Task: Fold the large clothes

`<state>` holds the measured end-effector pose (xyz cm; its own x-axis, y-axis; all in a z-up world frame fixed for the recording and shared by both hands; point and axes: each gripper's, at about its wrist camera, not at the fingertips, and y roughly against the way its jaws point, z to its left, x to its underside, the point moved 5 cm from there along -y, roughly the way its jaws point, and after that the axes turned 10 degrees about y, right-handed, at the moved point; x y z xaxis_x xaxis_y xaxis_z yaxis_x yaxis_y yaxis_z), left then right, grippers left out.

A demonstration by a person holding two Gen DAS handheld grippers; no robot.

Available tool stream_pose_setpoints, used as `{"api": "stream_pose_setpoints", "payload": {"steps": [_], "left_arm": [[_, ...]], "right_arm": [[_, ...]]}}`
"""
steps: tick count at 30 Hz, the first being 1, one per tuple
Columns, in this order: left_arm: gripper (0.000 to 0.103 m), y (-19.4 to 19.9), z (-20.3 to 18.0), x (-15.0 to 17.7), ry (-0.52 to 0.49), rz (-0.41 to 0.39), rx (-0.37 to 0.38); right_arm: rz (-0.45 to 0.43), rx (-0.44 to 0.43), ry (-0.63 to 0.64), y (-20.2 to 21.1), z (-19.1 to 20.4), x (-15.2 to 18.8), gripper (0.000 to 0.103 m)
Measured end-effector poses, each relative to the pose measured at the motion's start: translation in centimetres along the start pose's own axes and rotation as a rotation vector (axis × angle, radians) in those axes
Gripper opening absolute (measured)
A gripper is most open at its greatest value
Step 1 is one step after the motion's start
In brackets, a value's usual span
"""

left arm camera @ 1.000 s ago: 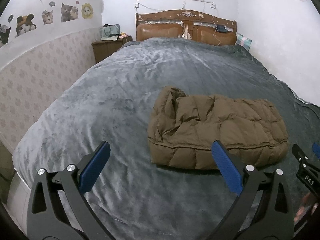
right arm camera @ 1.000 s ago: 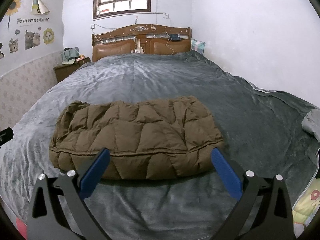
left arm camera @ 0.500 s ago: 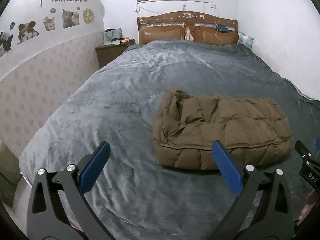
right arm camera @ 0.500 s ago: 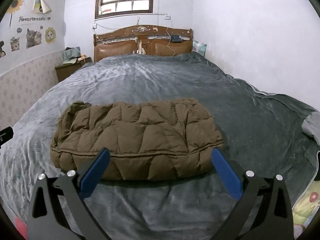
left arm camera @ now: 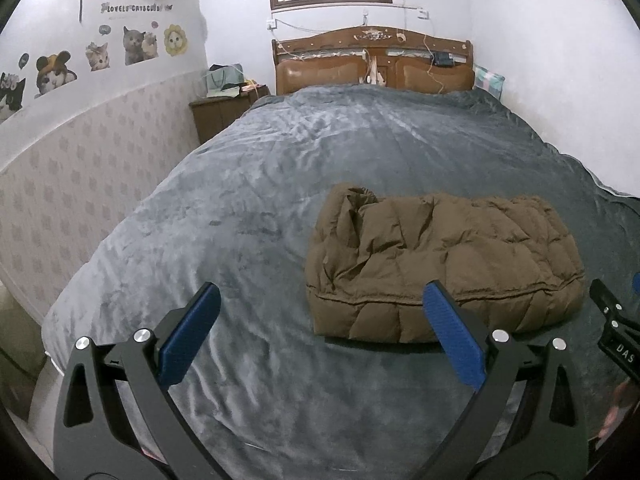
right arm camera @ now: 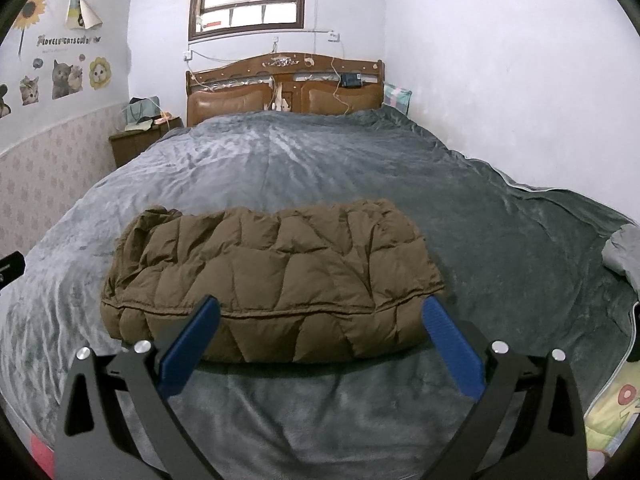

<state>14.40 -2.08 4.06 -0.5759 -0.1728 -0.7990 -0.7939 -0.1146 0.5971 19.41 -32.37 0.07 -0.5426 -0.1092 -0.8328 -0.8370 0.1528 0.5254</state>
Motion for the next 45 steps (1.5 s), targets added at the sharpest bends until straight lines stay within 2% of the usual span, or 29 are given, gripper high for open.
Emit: {"api": "stream_pose_setpoints", "payload": {"steps": [45], "left_arm": [[0.100, 0.05, 0.24, -0.47, -0.002, -0.011, -0.013]], "right_arm": [[-0.001, 0.000, 0.005, -0.01, -0.35, -0.10, 0.101]]}}
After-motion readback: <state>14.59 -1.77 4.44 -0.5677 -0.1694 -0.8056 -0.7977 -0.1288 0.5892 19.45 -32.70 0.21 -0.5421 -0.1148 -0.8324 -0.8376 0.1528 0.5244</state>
